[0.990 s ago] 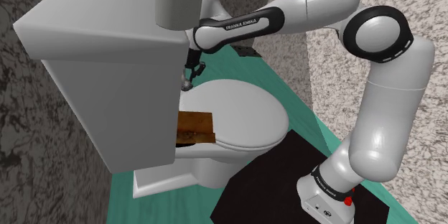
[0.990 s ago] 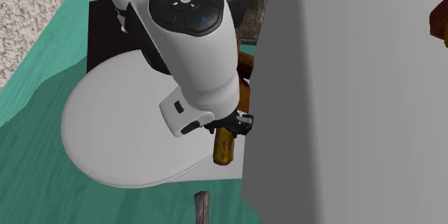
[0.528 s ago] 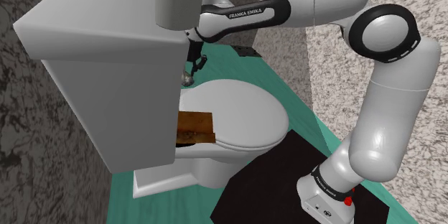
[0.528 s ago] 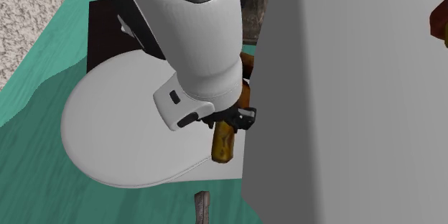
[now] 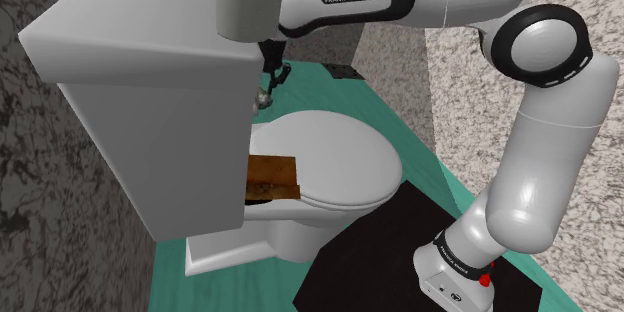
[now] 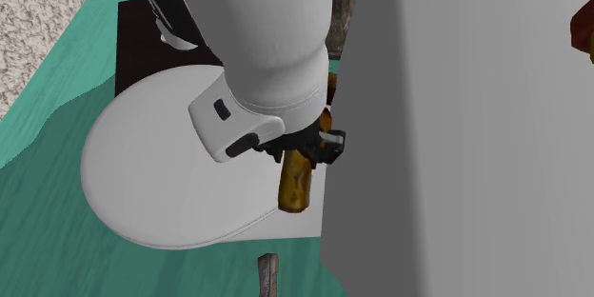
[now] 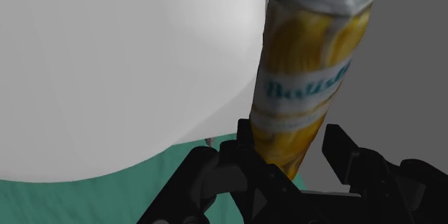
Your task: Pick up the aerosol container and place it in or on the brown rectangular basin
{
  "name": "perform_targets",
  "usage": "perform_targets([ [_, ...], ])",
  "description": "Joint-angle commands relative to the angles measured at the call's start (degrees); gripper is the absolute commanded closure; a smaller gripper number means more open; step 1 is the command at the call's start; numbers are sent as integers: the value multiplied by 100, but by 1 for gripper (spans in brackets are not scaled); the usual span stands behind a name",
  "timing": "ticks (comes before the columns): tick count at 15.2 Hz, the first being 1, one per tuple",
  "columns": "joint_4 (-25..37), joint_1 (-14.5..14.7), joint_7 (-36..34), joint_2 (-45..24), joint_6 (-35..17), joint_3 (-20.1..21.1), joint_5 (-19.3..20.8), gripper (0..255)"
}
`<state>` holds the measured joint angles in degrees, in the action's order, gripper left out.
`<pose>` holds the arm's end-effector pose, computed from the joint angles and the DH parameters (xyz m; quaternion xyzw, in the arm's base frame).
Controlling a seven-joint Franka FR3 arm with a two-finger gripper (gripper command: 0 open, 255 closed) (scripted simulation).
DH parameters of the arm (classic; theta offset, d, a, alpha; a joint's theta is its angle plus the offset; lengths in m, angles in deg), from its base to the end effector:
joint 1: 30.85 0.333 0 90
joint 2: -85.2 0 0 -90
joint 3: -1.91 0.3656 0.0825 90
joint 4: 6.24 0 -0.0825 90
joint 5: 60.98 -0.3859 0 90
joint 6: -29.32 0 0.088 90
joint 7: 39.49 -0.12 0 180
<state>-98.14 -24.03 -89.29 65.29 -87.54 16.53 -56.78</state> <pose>0.6499 0.2258 0.4765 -0.9696 0.2393 -0.0352 0.0365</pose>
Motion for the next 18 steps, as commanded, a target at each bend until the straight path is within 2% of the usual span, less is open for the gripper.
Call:
perform_targets([
  [1,-139,65,-92,172,-448,65,-21,255],
  [5,-761,233,-526,602,-644,276,6,255],
  [10,-1351,297,-1131,1019,-807,746,81,255],
  [11,-1009,-170,-1015,803,-375,470,222,0],
  [12,-1009,-171,-1015,803,-375,472,223,0],
  [18,-52,20,-1407,652,1522,735,-294,0],
])
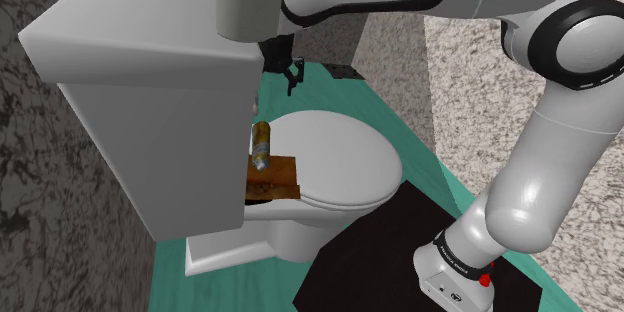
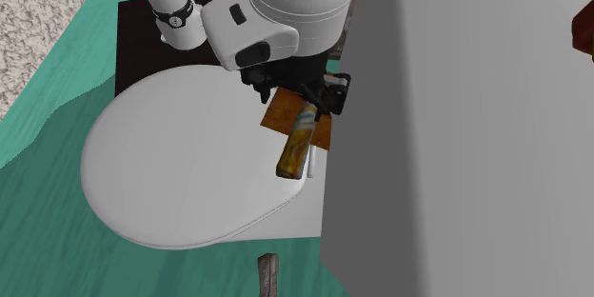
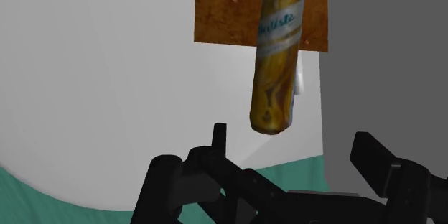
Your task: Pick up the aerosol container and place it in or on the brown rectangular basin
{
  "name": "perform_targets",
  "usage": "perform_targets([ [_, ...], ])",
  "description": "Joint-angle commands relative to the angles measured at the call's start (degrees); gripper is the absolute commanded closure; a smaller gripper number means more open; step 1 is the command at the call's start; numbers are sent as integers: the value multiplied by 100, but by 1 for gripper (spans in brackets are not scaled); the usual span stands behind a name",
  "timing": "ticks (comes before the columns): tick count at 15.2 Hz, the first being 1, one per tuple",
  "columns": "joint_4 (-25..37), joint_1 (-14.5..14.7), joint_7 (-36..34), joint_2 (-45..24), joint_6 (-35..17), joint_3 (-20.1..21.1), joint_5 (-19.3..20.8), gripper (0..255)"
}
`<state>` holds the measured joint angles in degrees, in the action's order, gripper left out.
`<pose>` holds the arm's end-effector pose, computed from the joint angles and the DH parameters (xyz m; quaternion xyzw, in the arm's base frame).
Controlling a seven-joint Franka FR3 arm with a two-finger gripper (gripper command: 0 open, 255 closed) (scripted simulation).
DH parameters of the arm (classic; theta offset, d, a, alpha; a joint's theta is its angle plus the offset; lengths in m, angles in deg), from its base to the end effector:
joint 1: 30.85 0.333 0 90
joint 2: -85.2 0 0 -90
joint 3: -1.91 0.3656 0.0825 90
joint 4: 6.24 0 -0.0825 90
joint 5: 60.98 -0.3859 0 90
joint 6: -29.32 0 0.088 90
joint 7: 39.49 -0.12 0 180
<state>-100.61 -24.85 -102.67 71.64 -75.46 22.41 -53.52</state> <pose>0.5849 0.2549 0.5125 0.9531 -0.3011 0.0012 0.0290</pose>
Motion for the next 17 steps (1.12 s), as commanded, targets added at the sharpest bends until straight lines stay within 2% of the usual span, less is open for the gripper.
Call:
perform_targets([
  [1,117,63,-76,13,237,190,-609,0],
  [8,-347,-272,-154,-57,-257,564,-493,0],
  [16,-346,-538,-210,-92,-253,866,-408,0],
  [17,-319,-464,-326,-225,-335,884,-338,255],
])
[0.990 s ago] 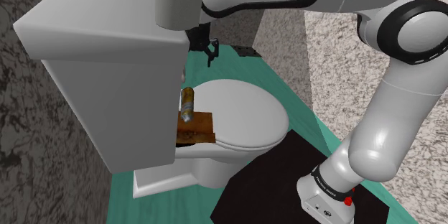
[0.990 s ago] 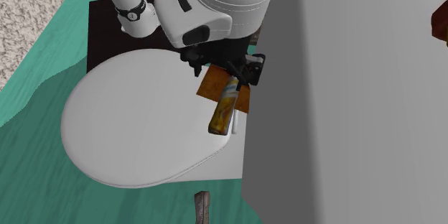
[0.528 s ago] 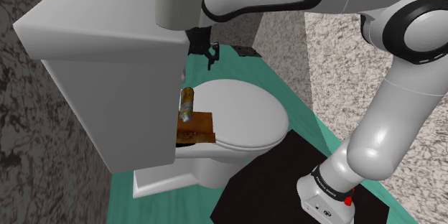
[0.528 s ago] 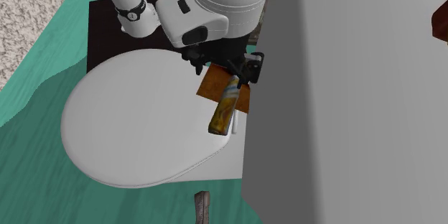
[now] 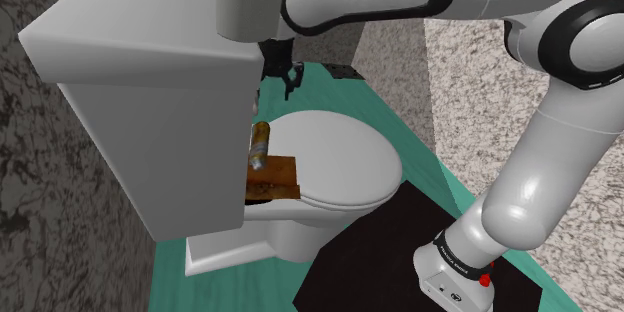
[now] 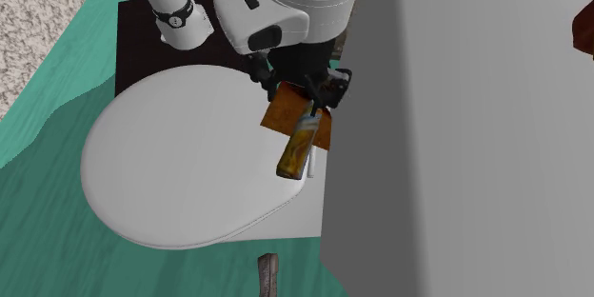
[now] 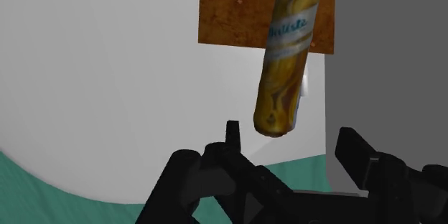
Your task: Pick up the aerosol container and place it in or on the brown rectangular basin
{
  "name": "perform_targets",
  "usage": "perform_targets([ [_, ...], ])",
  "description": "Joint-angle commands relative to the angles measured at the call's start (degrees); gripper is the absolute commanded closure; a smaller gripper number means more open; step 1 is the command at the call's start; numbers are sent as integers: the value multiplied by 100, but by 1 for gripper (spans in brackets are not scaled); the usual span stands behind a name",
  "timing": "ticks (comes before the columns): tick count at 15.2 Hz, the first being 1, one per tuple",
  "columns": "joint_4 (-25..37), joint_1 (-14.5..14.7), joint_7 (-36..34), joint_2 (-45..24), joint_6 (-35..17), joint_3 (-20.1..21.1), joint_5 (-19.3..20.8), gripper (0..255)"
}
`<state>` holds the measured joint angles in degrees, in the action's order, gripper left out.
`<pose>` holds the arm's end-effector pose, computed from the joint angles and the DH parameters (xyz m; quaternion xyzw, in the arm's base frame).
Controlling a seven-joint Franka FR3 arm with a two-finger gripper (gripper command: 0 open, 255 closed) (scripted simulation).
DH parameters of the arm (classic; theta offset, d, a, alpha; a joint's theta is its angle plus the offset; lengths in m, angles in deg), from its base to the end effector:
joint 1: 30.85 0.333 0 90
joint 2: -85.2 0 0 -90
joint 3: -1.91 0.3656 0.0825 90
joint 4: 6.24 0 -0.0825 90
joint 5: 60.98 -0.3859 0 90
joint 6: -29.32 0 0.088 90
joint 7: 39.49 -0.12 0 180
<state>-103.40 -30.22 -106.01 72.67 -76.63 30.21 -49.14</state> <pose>0.5696 0.2654 0.5091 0.9536 -0.2968 0.0225 0.0454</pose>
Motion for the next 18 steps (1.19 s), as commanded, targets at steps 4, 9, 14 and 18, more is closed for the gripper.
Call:
perform_targets([
  [4,-394,230,-322,-250,-482,214,-791,255],
  [9,166,328,-460,7,389,201,1666,255],
  [14,-810,-123,-121,214,-924,188,843,0],
  [18,-1572,-453,367,163,-2120,223,29,0],
])
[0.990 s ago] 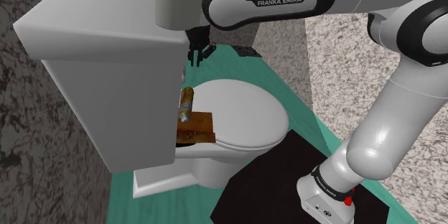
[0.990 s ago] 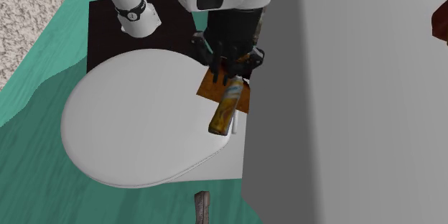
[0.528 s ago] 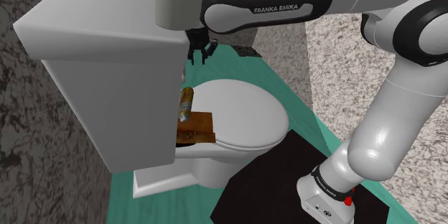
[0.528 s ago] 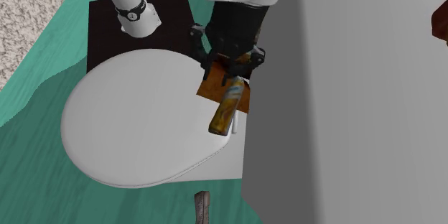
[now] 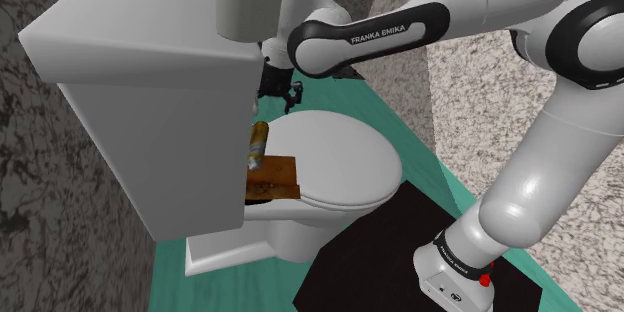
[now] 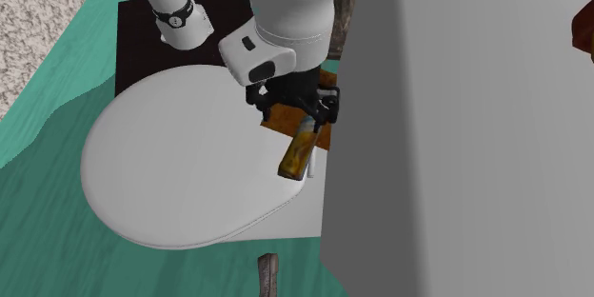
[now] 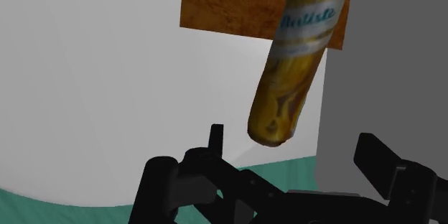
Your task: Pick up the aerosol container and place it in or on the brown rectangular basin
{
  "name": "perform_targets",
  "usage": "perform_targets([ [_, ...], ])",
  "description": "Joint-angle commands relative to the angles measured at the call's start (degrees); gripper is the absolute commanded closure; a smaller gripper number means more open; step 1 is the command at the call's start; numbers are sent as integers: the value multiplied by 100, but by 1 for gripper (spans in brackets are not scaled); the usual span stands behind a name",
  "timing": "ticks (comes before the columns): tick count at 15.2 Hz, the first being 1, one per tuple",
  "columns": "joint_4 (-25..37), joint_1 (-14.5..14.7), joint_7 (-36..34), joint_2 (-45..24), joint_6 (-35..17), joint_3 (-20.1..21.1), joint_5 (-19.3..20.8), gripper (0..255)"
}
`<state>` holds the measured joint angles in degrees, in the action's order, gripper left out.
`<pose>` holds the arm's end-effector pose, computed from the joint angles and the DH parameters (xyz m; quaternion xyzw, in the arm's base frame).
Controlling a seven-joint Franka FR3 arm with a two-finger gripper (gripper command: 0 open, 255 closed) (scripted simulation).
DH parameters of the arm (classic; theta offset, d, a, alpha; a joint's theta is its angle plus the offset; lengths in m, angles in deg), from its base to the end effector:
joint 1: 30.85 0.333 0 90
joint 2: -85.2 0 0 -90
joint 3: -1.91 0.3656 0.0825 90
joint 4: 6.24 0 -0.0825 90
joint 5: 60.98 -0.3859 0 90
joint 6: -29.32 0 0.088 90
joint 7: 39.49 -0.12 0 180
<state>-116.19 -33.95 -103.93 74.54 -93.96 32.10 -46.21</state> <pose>0.5600 0.2539 0.4507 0.9625 -0.2607 0.0724 0.0171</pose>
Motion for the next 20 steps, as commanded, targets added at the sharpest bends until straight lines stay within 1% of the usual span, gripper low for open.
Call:
perform_targets([
  [1,-451,-151,304,-77,-667,58,-473,0],
  [4,-847,-348,804,-320,-1460,169,-1125,0],
  [5,-880,-373,858,-353,-1535,190,-1190,0],
  [12,-902,-161,625,-833,-1989,5,-846,0],
  [20,-903,-82,659,-817,-1991,-77,-896,0],
])
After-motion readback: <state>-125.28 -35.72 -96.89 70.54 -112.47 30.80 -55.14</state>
